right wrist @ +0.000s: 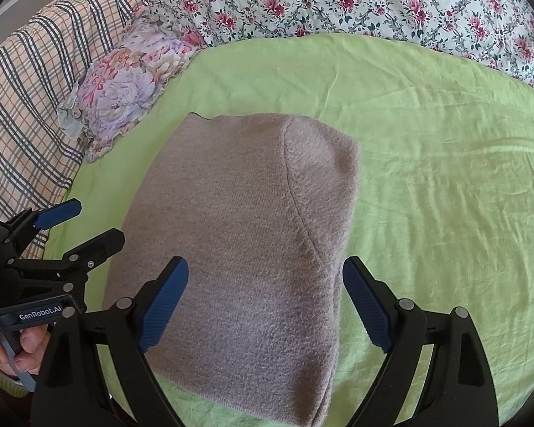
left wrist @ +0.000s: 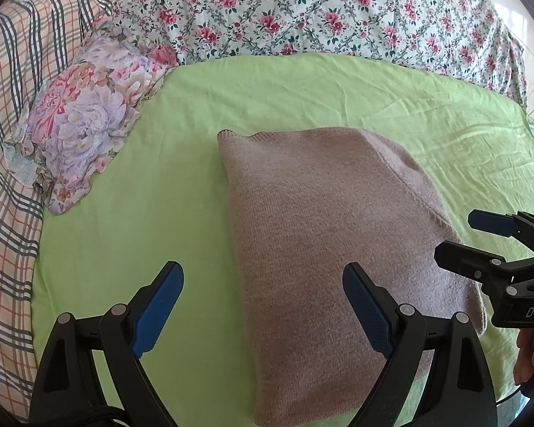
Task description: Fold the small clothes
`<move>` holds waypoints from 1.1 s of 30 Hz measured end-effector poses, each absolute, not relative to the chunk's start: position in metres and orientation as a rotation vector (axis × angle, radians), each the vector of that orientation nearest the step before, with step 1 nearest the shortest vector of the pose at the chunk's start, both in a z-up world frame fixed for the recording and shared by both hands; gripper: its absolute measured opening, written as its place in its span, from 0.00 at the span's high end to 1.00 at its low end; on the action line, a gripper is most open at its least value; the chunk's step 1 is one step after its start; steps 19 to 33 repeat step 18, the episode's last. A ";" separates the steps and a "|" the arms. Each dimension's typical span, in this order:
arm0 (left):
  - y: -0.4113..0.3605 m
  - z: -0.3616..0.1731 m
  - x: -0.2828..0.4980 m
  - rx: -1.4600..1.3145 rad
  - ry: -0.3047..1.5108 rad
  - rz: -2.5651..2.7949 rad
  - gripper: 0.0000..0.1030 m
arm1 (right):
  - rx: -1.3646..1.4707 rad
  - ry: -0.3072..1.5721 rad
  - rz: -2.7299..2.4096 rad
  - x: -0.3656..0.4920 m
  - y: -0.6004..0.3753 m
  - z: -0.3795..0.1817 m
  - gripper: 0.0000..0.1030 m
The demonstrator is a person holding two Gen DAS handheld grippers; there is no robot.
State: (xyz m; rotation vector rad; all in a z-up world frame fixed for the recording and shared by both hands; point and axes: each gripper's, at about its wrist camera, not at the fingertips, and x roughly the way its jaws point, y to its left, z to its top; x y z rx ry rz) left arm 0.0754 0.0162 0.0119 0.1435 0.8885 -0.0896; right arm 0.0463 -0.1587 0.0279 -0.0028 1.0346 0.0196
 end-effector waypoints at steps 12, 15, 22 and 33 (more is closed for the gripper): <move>0.016 0.013 0.078 0.169 0.862 -0.055 0.11 | 0.012 1.031 0.019 0.050 -0.154 0.026 0.14; 0.018 0.012 0.078 0.159 0.874 -0.051 0.11 | 0.011 1.035 0.012 0.051 -0.153 0.023 0.14; 0.020 0.011 0.078 0.147 0.886 -0.052 0.11 | 0.023 1.037 0.008 0.052 -0.157 0.021 0.14; 0.020 0.011 0.078 0.147 0.886 -0.052 0.11 | 0.023 1.037 0.008 0.052 -0.157 0.021 0.14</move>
